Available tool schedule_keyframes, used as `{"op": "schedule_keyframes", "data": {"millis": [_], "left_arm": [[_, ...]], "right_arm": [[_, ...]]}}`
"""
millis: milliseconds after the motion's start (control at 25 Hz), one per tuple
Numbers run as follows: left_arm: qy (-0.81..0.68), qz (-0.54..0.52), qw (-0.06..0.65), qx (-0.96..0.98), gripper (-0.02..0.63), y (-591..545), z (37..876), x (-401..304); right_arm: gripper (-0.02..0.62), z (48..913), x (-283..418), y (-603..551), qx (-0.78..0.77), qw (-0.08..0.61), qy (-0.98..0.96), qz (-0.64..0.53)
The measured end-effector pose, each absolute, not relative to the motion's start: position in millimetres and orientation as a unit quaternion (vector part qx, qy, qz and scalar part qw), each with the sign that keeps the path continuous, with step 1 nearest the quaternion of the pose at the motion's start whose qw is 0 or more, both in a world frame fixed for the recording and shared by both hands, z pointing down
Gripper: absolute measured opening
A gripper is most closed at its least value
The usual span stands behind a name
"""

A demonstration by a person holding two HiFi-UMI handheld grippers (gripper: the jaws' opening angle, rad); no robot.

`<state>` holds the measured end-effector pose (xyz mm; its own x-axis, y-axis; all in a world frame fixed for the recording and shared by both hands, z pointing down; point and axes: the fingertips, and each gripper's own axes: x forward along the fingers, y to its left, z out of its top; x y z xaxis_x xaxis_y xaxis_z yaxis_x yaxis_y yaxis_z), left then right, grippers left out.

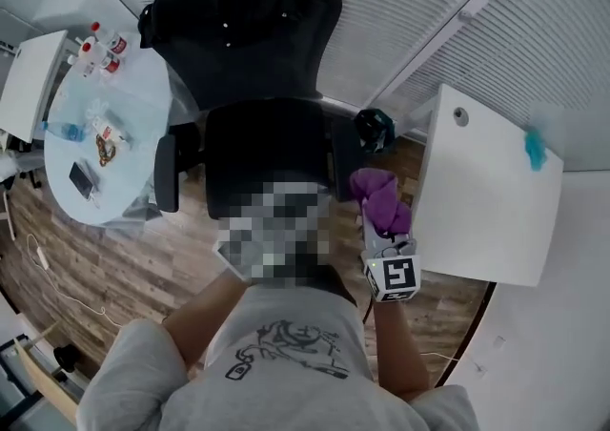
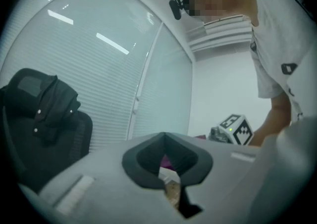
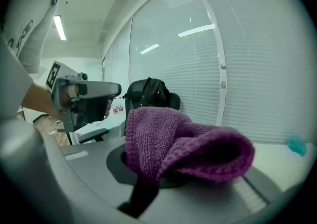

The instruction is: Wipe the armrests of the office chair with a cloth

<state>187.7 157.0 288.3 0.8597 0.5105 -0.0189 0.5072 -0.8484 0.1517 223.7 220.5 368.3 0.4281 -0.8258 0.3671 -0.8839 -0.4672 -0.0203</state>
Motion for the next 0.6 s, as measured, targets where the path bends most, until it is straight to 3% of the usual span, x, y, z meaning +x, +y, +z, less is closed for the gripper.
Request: {"op": "schedule_keyframes", "data": {"millis": [600], "left_arm": [[0.265, -0.053, 0.058, 0.961, 0.002, 205, 141, 153]], "right_arm": [[0.029, 171, 197, 277, 0.875, 0.043, -0.480, 0.042]]}}
